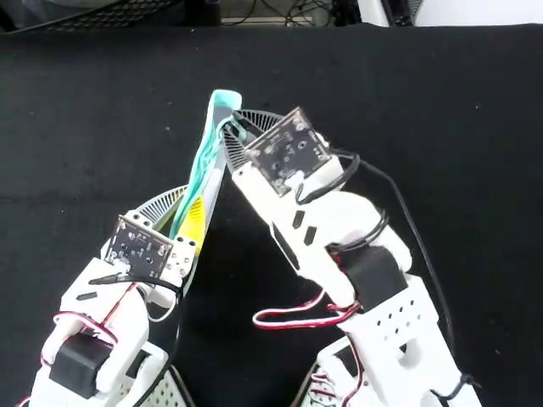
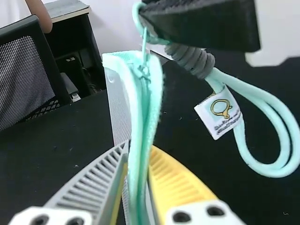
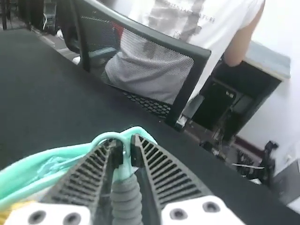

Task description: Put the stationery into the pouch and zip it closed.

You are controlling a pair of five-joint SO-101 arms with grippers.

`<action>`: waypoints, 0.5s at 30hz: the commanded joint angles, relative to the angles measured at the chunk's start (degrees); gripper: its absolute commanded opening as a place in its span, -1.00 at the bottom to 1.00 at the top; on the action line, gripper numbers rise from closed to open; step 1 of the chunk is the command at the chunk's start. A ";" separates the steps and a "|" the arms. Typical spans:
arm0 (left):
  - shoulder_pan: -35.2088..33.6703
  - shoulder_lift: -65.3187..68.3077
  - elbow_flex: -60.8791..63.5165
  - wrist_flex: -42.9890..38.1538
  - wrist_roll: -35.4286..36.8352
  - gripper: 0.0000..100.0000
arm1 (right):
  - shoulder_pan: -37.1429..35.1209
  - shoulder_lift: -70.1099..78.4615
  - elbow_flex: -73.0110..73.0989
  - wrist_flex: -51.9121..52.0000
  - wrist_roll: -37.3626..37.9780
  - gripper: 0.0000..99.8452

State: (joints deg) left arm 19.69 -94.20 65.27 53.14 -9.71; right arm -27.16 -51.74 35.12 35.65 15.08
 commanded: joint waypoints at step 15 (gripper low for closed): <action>0.31 0.18 1.19 0.44 0.00 -0.94 | 2.64 6.81 -3.82 -9.23 -3.87 -0.98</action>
State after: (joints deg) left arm 19.43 -94.29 66.33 53.05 -9.71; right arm -26.99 -46.99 35.12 29.41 11.91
